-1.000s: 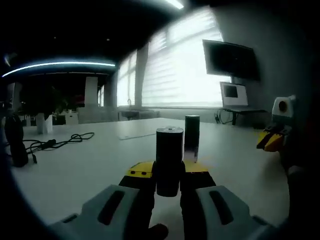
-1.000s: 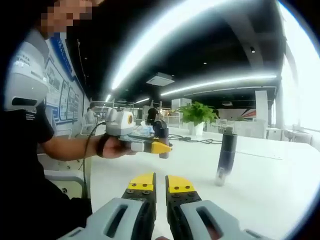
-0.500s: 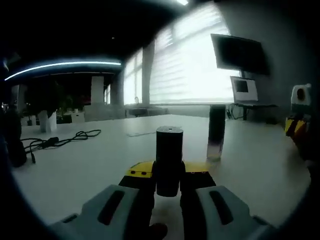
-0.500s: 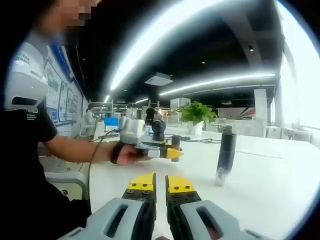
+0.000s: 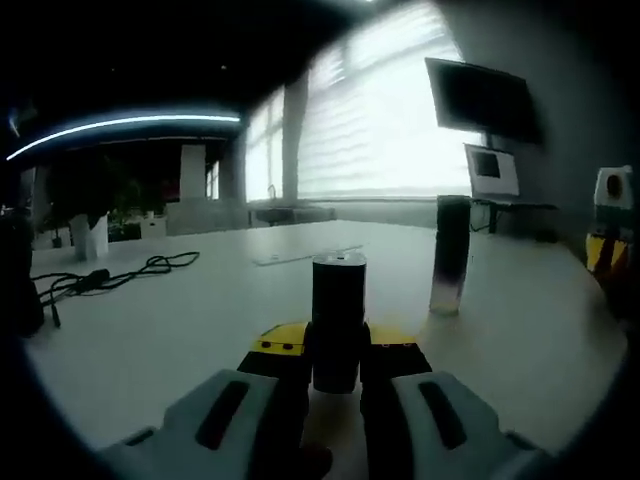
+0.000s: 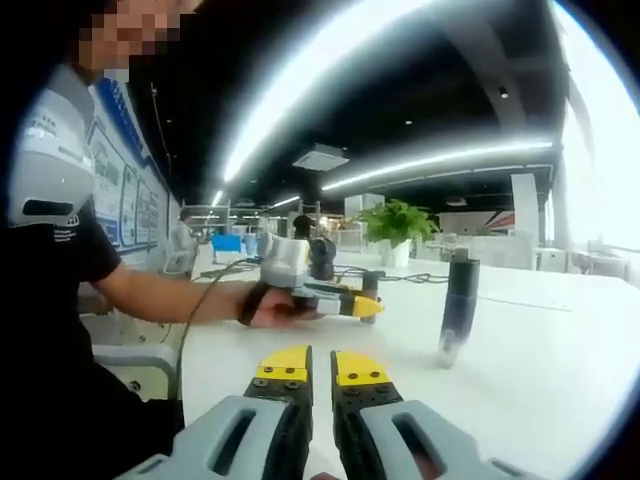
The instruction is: Pick up cosmetic bottle twist off cap place on table pick up cap screw tight cap place on table
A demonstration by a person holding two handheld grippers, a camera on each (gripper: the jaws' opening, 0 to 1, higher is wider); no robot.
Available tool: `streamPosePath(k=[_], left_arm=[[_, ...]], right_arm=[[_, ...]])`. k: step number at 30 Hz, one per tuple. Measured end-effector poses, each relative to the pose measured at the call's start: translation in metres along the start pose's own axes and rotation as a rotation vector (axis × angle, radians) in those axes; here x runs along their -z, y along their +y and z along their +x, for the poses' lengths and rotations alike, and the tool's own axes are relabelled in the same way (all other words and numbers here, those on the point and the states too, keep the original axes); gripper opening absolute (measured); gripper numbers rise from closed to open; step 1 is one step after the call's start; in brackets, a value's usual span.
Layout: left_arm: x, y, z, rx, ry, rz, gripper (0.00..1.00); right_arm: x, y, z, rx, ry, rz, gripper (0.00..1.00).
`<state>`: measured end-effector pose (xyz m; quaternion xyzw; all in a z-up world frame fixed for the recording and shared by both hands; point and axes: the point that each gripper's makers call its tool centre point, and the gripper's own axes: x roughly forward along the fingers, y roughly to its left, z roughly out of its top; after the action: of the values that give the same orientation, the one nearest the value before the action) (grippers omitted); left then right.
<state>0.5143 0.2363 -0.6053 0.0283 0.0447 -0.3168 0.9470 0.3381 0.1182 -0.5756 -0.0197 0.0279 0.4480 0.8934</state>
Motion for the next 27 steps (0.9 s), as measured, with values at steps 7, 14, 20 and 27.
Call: streamPosePath(k=[7,14,20,27], left_arm=[[0.007,-0.0017,-0.0014,0.006,0.037,-0.041,0.08],[0.0096,-0.0003,-0.0007,0.004,0.042,-0.034,0.09],[0.0094,-0.0027,-0.0032,0.007,0.043,-0.05,0.09],[0.0066,-0.002,-0.0059,0.005,0.028,-0.073,0.14]], right_arm=[[0.0016,-0.0018,-0.003,0.007,0.004,0.007,0.01],[-0.0016,0.0007,-0.0035,-0.002,-0.002,0.011,0.01],[-0.0033,0.0009,-0.0053,0.0,-0.007,0.009,0.01],[0.0003,0.0011,-0.0054,0.002,0.001,0.013,0.01]])
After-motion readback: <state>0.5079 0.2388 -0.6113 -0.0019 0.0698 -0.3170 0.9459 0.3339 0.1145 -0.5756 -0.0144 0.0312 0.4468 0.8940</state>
